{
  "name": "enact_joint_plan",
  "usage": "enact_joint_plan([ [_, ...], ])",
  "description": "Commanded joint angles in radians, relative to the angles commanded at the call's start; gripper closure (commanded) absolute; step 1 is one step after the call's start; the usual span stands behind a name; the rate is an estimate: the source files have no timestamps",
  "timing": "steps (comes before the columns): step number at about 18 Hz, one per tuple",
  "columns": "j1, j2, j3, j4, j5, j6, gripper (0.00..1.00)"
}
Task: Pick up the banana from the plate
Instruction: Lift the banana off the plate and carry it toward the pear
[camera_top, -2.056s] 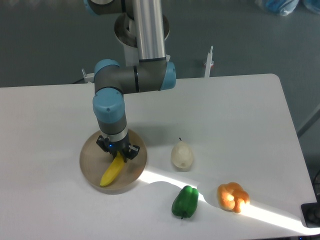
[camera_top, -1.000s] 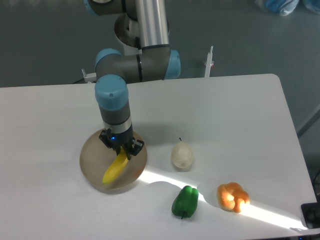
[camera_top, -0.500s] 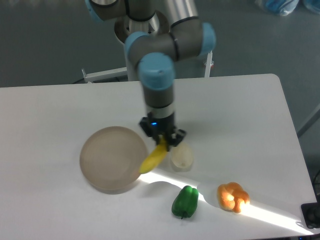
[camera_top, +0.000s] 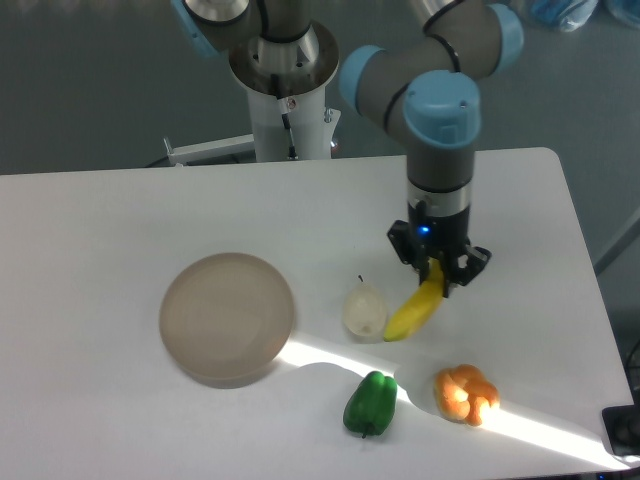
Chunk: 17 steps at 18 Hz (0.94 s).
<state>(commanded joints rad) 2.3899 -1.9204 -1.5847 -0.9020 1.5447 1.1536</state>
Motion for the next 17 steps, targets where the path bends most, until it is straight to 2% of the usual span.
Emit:
enact_joint_plan([
  [6, 0.0, -0.022, 0.038, 0.0, 0.0, 0.0, 0.75],
  [17, 0.003, -0.023, 0.043, 0.003, -0.002, 0.0, 0.75],
])
